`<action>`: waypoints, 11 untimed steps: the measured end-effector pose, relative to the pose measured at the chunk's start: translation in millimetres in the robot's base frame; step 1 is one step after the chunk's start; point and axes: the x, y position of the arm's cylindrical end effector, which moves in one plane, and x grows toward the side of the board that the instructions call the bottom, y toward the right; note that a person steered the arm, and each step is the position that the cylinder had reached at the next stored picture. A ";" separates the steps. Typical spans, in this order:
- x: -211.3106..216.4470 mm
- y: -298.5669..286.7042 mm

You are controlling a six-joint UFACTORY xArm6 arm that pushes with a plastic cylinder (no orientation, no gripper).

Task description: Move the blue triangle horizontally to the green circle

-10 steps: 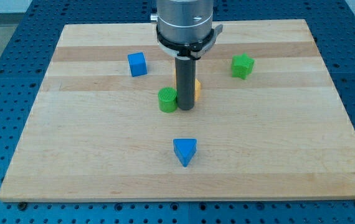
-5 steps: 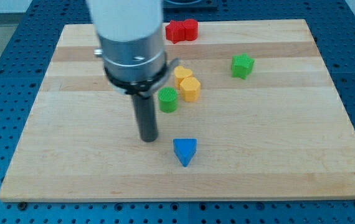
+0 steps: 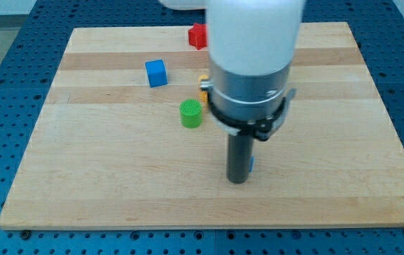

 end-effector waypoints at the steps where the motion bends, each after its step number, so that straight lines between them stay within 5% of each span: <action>1: -19.7 6.1; 4: -28.5 -30.1; 11: -94.9 34.6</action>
